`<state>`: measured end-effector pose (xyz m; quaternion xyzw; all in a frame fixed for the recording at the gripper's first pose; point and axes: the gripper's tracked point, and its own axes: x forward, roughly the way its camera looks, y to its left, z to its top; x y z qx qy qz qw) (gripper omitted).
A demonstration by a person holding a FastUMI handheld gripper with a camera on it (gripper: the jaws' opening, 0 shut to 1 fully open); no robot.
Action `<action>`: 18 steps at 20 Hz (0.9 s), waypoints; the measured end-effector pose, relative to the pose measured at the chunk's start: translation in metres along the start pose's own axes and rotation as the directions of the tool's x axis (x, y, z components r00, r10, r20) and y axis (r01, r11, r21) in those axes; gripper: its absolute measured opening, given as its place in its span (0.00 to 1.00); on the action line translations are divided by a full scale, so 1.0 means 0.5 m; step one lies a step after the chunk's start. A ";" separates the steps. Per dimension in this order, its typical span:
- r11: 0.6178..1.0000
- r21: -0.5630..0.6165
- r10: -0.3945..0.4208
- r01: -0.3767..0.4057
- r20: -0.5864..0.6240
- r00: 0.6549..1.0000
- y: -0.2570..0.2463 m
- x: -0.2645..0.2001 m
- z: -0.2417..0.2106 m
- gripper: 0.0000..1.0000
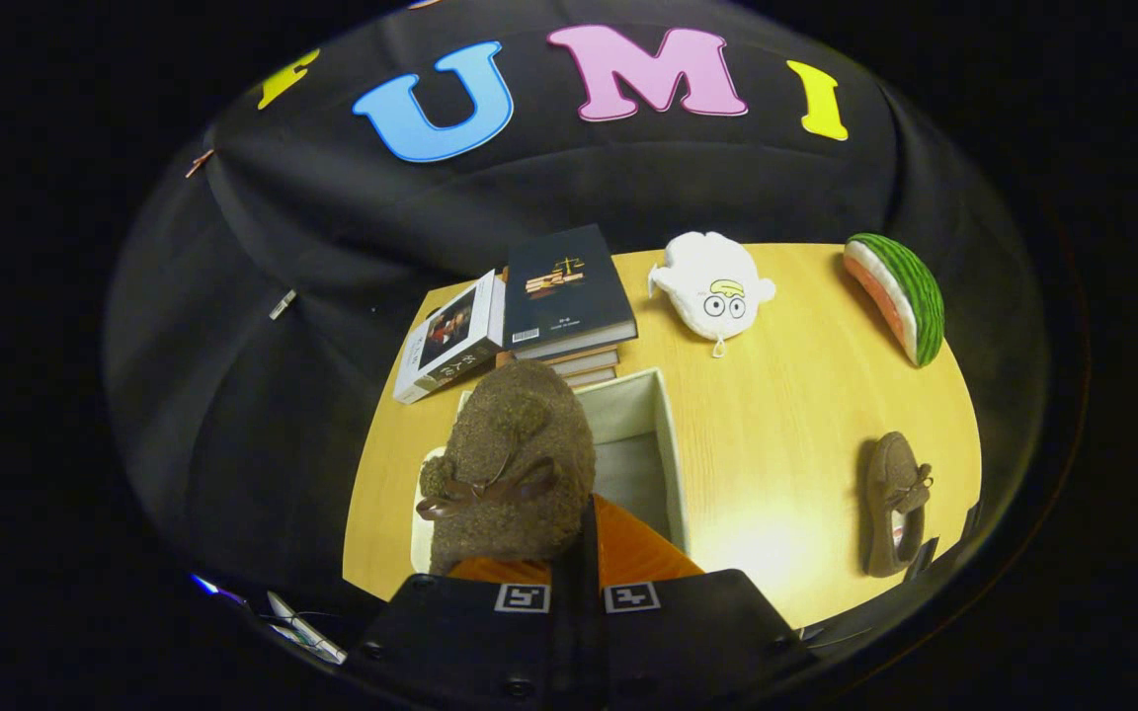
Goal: Open the storage box then place both shoes into the box .Put the left shoe in first, then the right shoe, with the right side of both shoes facing outward in a uniform manner.
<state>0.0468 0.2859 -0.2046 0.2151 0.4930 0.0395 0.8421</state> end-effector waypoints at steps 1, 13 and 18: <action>1.000 -0.002 -0.002 0.002 -0.005 1.000 0.012 0.017 -0.009 0.05; 1.000 0.001 -0.011 0.011 -0.038 0.999 0.053 0.127 -0.047 0.18; 0.998 -0.026 0.047 -0.050 -0.116 0.992 0.066 0.144 -0.110 0.43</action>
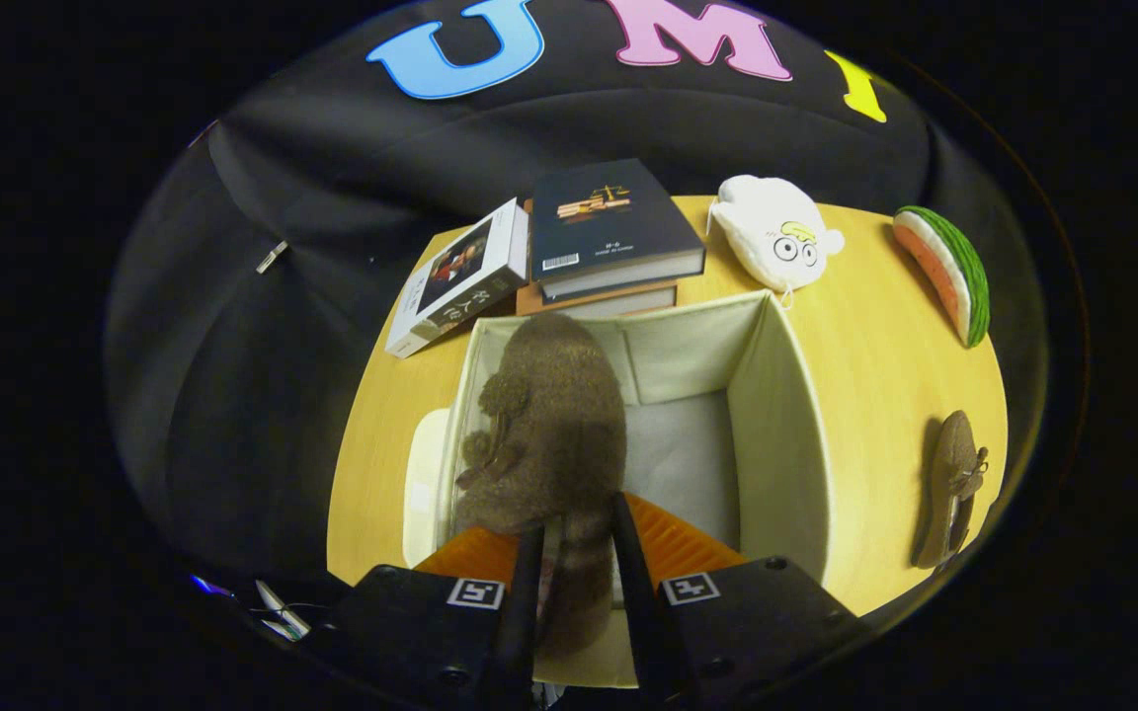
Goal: Open the storage box then place both shoes into the box .Put the left shoe in first, then the right shoe, with the right side of both shoes facing outward in a uniform manner.
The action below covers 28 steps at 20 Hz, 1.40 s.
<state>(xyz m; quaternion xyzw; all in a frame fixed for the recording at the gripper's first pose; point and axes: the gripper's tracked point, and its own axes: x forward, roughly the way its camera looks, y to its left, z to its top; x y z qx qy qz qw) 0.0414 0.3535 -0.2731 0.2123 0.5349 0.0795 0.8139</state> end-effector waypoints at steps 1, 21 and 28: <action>1.000 -0.011 0.006 -0.006 -0.013 1.000 0.001 0.002 -0.011 0.49; 0.973 -0.104 -0.172 0.206 0.273 0.947 -0.535 -0.331 0.078 0.87; 0.918 -0.095 -0.374 0.386 0.123 0.919 -0.882 -0.294 -0.101 0.84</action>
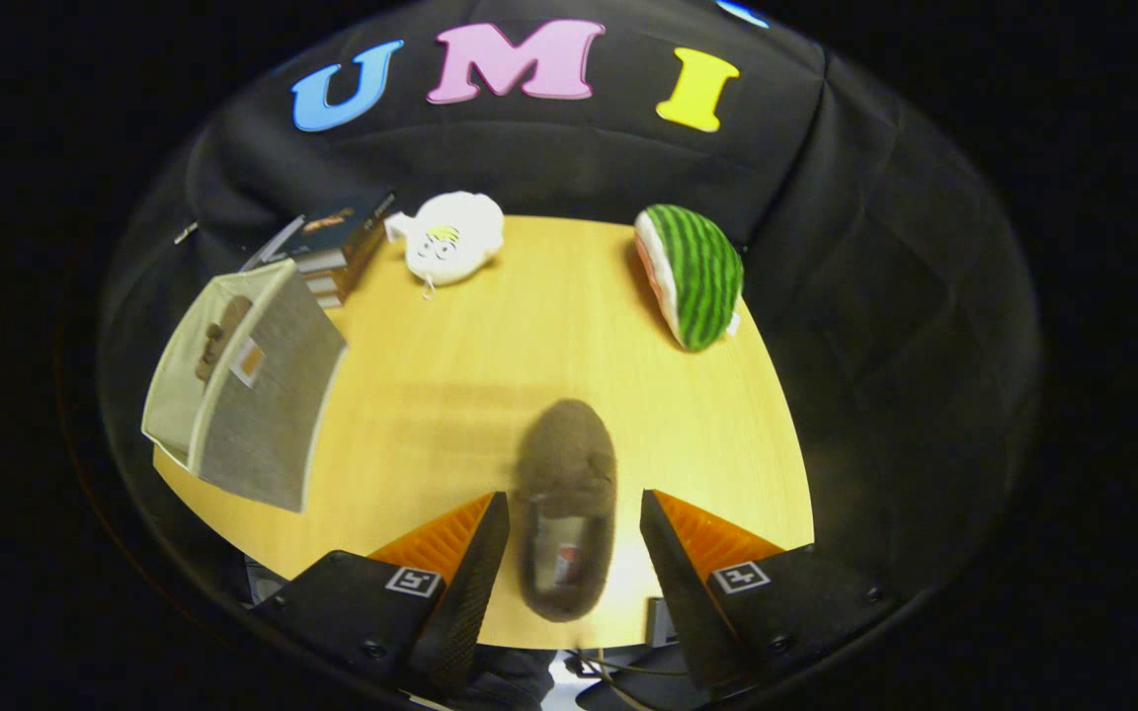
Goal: Open the storage box then place both shoes into the box .Put the left shoe in first, then the right shoe, with the right side of both shoes facing outward in a uniform manner.
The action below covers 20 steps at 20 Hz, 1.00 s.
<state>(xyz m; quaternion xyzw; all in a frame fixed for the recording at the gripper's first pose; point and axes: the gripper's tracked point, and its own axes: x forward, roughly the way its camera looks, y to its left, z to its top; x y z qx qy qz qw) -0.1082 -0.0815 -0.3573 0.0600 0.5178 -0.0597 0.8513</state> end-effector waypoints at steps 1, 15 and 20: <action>1.000 -0.002 -0.011 0.011 -0.027 1.000 -0.019 0.017 -0.025 0.82; 0.999 -0.037 -0.024 0.023 -0.050 0.998 -0.016 0.216 -0.034 0.15; 1.000 0.003 0.017 -0.017 -0.016 1.000 0.037 0.101 0.030 0.05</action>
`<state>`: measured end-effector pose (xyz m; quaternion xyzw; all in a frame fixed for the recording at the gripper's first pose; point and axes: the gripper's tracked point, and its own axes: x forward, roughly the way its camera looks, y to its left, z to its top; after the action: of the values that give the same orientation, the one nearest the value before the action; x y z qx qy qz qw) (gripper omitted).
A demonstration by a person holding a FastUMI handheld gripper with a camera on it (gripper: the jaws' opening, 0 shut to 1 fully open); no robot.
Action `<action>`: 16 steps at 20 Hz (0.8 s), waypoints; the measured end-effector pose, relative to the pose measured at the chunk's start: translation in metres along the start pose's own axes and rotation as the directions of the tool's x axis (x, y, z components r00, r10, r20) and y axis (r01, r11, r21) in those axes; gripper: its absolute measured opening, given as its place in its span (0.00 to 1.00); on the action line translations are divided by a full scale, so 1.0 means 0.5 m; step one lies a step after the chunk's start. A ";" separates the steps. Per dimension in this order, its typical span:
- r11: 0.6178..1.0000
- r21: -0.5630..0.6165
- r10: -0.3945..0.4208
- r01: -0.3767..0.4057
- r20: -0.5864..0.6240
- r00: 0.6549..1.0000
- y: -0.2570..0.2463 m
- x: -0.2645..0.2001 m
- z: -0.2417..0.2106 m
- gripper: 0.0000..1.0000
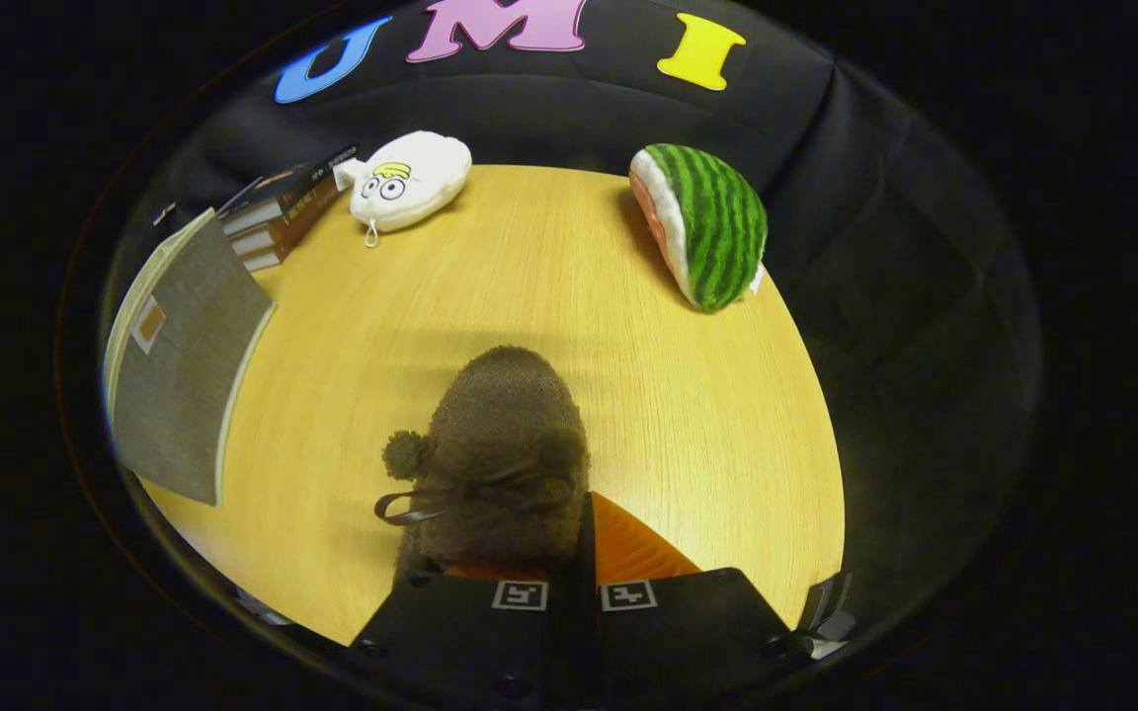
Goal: Open the storage box then place both shoes into the box .Put the left shoe in first, then the right shoe, with the right side of both shoes facing outward in a uniform manner.
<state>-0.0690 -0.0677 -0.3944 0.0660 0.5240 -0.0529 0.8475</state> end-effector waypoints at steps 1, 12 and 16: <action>1.000 0.011 0.009 -0.009 0.012 1.000 0.020 -0.033 0.023 0.05; 0.964 0.093 0.240 -0.250 0.114 0.964 0.447 -0.263 0.282 0.05; 0.960 0.078 0.263 -0.269 0.078 0.962 0.570 -0.233 0.279 0.05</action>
<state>0.0474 0.1920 -0.2122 0.1714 0.4790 0.0364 0.8601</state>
